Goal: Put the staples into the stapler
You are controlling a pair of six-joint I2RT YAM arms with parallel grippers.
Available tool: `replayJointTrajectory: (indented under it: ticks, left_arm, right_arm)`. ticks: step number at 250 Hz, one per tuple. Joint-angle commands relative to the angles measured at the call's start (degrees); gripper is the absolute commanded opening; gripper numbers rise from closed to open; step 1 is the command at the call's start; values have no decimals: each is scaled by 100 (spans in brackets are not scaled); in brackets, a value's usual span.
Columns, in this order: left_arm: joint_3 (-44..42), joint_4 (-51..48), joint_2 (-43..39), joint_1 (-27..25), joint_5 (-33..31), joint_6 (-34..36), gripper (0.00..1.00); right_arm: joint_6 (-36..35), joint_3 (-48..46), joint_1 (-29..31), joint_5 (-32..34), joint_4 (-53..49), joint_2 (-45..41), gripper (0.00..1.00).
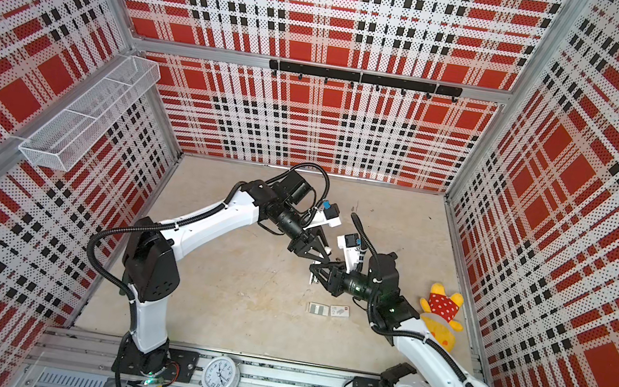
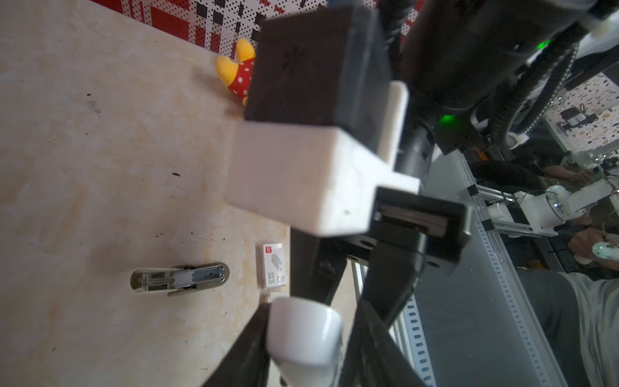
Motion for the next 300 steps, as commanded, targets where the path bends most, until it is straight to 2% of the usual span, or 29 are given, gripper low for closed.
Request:
replayJointTrajectory:
  ticks: [1,52,130,175,210,241,300]
  left_arm:
    - [0,-283,-184,-50,90,193,49]
    - [-158,-134,-354,46,-44,137,60]
    - [-478,247,-854,721,-138,-103,64]
    - [-901,1187,-1168,1310,-450,-962,64]
    - [-1215,1928,-1431,1650,-1243,-1729,64]
    - [-1278,2152,-1585,1886,-1998,-2197,64]
    - [-1490,2399,-1936,2035,-2947,-2352,64]
  right_arm:
    - [119,106,-57,399,150,-2,19]
    - [119,158,-57,487,96,107,19]
    - [93,217,-57,756,-181,281,19]
    - [52,449,54,1038,-552,601,17]
    - [-50,834,418,1808,-1236,869,18]
    - [189,871,595,2301,-1249,1102,19]
    - [589,1485,1321,3767,-2161,1652,18]
